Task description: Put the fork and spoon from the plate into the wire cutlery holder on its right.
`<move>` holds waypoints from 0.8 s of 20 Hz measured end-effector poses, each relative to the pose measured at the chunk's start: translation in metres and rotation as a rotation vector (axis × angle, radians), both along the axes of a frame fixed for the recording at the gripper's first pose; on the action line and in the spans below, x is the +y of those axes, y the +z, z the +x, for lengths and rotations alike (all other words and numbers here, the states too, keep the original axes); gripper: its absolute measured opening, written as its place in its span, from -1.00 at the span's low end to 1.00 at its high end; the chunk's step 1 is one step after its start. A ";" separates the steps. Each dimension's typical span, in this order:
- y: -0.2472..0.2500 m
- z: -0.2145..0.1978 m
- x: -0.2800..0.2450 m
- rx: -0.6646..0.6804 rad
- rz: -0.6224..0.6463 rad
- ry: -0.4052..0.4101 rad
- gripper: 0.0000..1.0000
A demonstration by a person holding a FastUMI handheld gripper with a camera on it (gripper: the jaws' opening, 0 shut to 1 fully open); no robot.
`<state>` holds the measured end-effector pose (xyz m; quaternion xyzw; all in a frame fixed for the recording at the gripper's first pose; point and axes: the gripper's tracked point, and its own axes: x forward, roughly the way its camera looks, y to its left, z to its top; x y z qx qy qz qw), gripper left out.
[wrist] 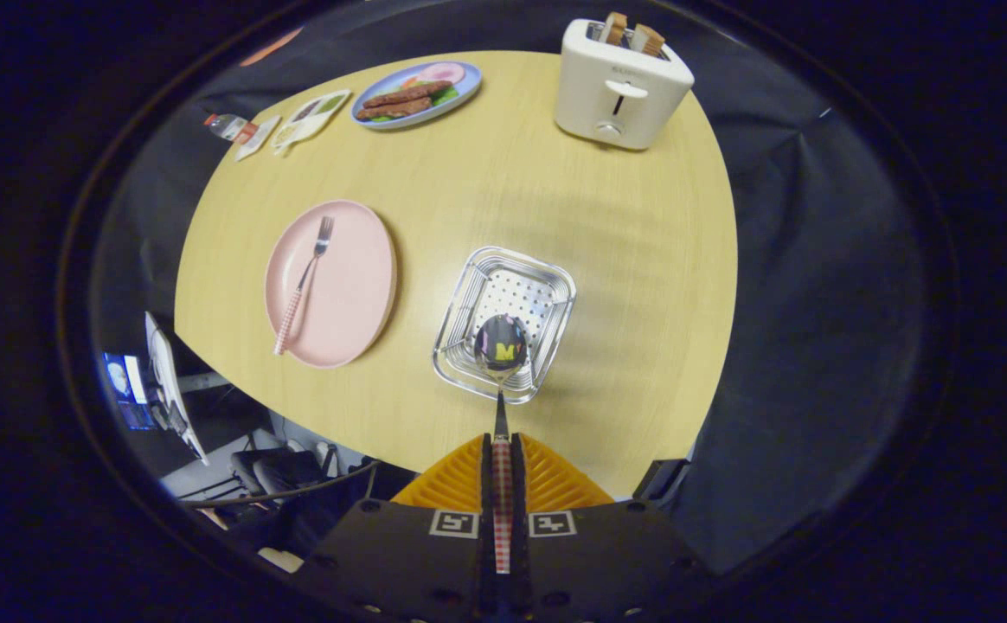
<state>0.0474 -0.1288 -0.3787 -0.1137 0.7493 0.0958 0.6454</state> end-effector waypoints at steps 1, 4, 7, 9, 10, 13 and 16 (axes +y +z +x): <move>-0.003 0.002 0.001 0.029 -0.009 -0.010 -0.87; -0.009 0.009 0.008 0.089 -0.029 -0.010 -0.87; -0.015 0.021 0.016 0.105 -0.054 0.004 -0.88; -0.019 0.030 0.018 0.103 -0.078 0.005 -0.87; -0.018 0.031 0.020 0.101 -0.085 0.005 -0.87; -0.023 0.038 0.022 0.083 -0.094 0.016 -0.85; -0.025 0.035 0.023 0.084 -0.088 -0.014 -0.84</move>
